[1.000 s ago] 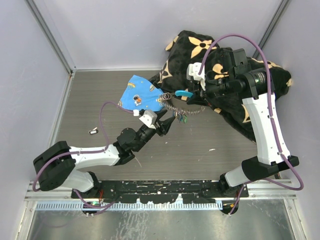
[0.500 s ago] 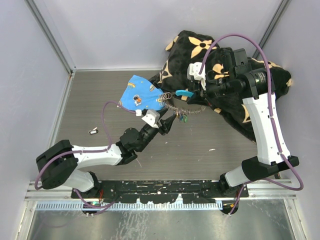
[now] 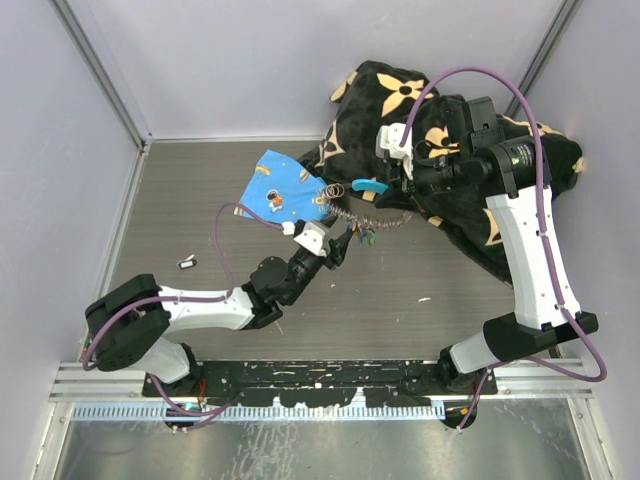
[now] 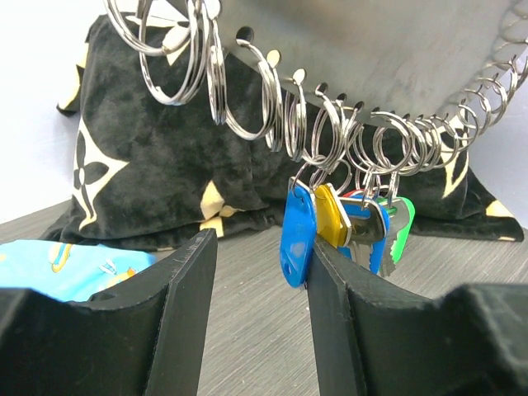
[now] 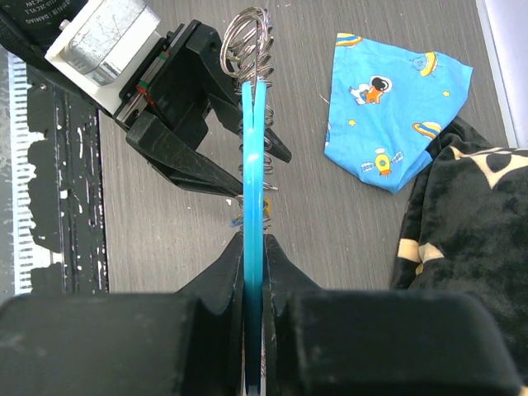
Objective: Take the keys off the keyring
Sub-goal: Pick up the key from the keyring.
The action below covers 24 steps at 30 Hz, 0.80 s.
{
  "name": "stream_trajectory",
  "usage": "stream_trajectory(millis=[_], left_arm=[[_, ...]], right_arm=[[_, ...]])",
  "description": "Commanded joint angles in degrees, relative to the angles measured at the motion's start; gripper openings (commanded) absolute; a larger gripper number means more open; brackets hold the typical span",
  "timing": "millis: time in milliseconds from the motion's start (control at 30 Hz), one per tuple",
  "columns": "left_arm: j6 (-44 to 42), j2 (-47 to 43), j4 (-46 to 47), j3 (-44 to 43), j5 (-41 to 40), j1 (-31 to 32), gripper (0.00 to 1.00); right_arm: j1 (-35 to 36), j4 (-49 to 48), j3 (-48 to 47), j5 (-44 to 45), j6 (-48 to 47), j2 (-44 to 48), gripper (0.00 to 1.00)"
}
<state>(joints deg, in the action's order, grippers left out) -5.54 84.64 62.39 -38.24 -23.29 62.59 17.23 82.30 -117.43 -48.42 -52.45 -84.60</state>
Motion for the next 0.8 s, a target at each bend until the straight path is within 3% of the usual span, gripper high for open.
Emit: stream_trajectory(millis=[0,767], left_arm=[[-2.92,0.59,6.85,-2.37,-2.94,0.52,0.48],[-5.18,3.93,10.67,-4.34,-3.12,0.76,0.49]], right_arm=[[-0.45,-3.02,-0.3,-3.23,0.83,2.81,0.01],[-1.11,-3.11,0.18,-3.85,1.0,3.21,0.01]])
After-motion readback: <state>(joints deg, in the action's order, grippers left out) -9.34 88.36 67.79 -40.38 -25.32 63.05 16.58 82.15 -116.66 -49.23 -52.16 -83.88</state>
